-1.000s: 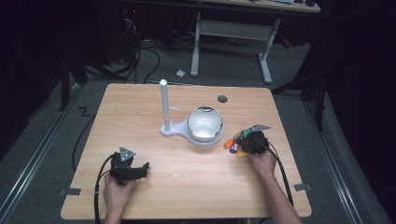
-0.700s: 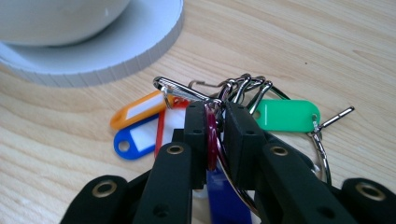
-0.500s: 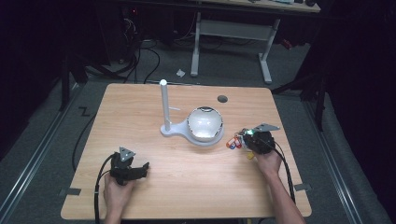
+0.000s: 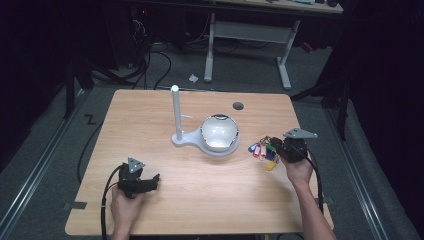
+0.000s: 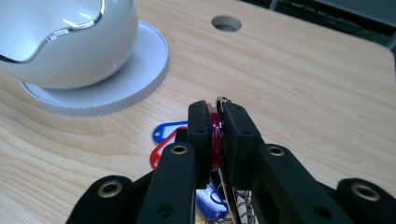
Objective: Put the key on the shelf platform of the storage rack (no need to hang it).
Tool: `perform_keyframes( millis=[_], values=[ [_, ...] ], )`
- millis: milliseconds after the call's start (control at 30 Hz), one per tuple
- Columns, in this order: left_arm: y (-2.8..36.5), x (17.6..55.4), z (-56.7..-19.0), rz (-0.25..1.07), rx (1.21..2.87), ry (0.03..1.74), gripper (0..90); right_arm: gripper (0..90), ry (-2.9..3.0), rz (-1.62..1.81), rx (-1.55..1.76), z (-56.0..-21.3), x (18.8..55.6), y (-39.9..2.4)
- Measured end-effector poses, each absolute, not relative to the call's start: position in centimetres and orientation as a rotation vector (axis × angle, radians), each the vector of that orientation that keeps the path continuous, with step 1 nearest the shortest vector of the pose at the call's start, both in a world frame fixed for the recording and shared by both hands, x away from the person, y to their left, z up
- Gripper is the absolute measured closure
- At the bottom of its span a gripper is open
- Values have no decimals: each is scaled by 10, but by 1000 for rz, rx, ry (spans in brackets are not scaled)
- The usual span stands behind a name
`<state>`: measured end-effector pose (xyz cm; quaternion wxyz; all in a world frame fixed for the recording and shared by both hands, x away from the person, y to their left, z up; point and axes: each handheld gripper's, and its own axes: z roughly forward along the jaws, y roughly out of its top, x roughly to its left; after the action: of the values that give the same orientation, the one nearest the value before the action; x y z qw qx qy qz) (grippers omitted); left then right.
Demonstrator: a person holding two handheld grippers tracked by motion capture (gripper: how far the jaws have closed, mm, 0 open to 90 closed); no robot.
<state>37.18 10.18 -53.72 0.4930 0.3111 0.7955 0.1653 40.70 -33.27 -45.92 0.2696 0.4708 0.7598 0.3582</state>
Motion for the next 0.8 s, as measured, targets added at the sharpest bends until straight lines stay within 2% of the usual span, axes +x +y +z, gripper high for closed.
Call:
perform_keyframes(
  millis=[800],
  values=[
    [102, 372, -537, 401, 751, 1932, 150, 823, 1992, 1137, 1140, -396, 388, -334]
  ],
)
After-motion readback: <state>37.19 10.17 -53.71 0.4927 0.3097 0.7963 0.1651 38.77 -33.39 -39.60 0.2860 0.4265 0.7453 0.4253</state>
